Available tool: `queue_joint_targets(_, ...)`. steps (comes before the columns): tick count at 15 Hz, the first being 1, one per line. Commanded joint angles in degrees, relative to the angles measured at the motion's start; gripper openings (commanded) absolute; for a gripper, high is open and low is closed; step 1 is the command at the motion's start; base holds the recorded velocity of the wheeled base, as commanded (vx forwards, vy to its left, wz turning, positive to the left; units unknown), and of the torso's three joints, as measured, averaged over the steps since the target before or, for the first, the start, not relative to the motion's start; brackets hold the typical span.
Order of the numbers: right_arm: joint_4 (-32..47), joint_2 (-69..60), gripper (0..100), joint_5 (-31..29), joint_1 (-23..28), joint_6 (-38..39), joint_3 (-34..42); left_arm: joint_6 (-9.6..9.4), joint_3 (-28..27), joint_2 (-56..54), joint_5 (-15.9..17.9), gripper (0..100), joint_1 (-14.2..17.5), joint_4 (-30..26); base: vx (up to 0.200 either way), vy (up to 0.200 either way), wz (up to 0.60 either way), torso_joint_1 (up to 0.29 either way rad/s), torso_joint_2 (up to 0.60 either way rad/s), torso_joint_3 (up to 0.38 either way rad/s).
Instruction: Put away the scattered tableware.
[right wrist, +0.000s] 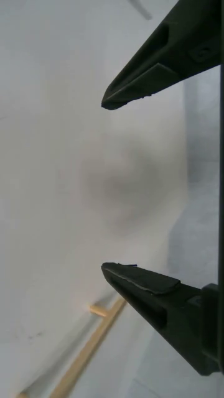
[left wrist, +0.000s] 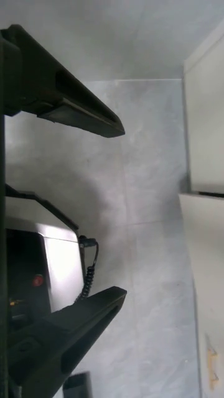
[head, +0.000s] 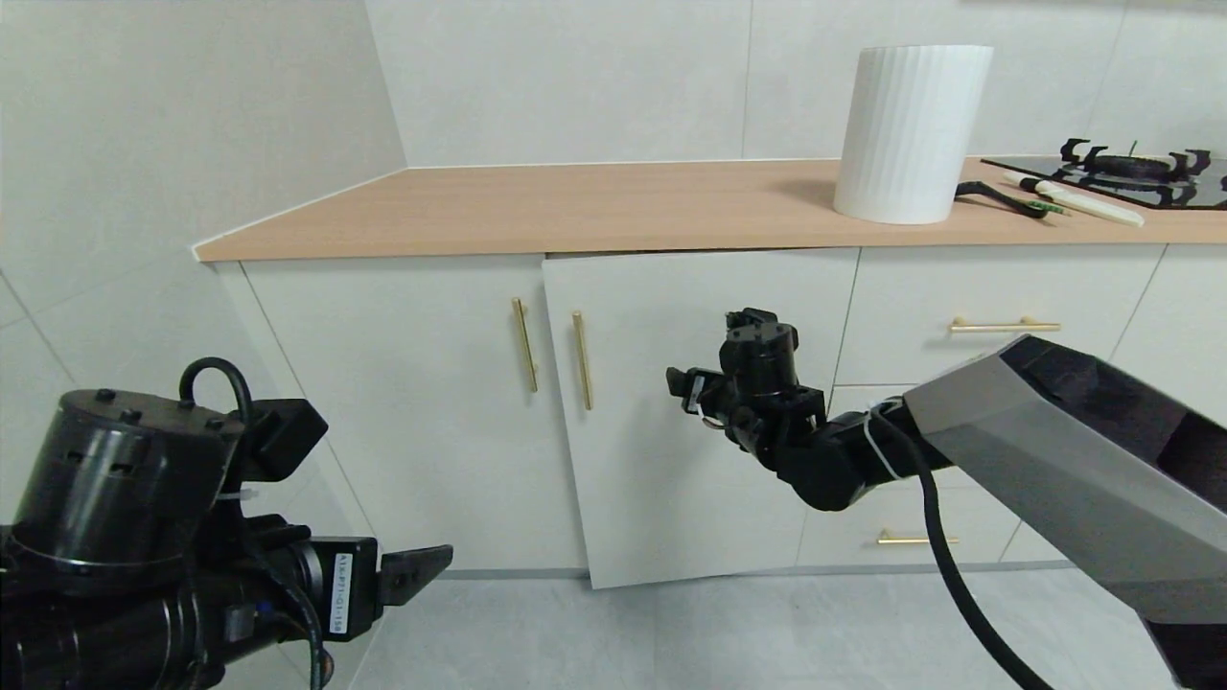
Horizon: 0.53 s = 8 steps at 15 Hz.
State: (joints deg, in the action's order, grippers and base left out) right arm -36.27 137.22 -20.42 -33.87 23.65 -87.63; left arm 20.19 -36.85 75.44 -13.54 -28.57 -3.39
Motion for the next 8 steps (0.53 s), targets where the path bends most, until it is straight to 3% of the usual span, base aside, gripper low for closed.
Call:
queue_joint_targets(1, -0.12, 0.95, 100, -0.24, 0.12, 0.08, -0.79, 0.03, 0.03, -0.03, 0.01, 100, 0.01, 0.05, 0.000, 0.000, 0.00, 0.000, 0.00, 0.000)
queue_joint_targets(5, -0.03, 1.47, 100, -1.64, 0.03, 0.17, -1.93, 0.03, 0.03, -0.11, 0.01, 100, 0.01, 0.05, 0.000, 0.000, 0.00, 0.000, 0.00, 0.000)
queue_joint_targets(8, 0.41, 4.11, 100, -6.21, 0.12, 0.43, -7.38, 0.03, 0.03, -0.03, 0.01, 100, 0.01, 0.05, 0.000, 0.000, 0.00, 0.000, 0.00, 0.000)
